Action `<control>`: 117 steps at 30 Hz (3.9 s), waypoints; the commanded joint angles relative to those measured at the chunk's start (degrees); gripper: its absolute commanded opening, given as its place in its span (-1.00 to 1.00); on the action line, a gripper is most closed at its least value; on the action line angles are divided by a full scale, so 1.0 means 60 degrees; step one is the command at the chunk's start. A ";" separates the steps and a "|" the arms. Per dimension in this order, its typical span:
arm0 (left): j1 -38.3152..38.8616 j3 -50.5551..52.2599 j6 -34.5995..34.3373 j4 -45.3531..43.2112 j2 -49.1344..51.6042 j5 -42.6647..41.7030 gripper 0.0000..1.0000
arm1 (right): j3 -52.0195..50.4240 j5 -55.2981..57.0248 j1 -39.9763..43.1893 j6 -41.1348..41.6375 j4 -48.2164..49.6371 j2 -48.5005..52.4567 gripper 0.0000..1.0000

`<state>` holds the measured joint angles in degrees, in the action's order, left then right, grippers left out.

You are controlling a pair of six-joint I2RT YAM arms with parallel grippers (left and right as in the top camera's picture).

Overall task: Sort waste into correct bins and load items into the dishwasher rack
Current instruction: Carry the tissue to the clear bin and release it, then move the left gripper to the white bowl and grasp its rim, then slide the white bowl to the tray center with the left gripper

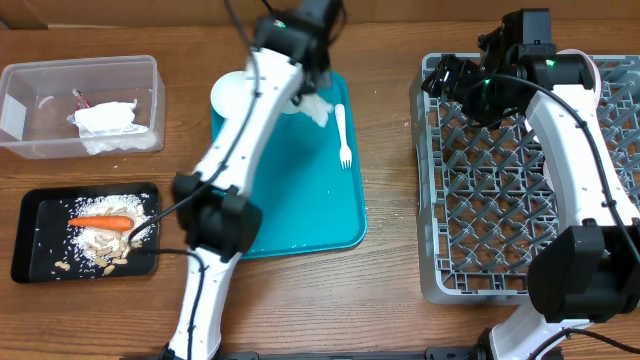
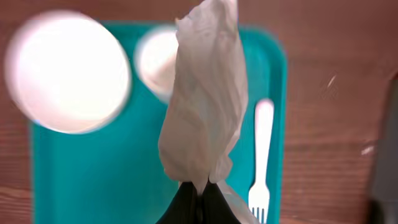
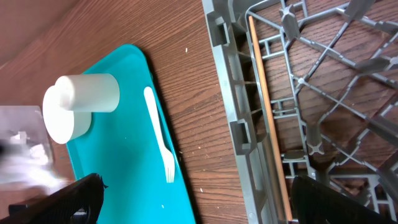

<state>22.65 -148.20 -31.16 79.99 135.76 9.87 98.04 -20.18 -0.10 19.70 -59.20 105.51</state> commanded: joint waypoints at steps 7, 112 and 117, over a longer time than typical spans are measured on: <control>-0.3166 -0.0401 -0.0896 0.0047 -0.1107 0.0466 -0.92 | 0.0153 -0.0044 0.0029 0.0047 0.0040 -0.0138 1.00; -0.1366 0.5799 0.6681 -0.3264 -0.0404 -0.0066 -0.92 | 0.0153 -0.0044 0.0029 0.0047 0.0040 -0.0138 1.00; -0.0790 0.5796 0.6404 -0.2969 -0.0586 -0.0404 -0.92 | 0.0153 -0.0044 0.0029 0.0047 0.0040 -0.0138 0.99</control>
<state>14.68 -113.91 9.54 61.28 134.69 10.04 98.04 -20.16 -0.08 19.73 -59.20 105.51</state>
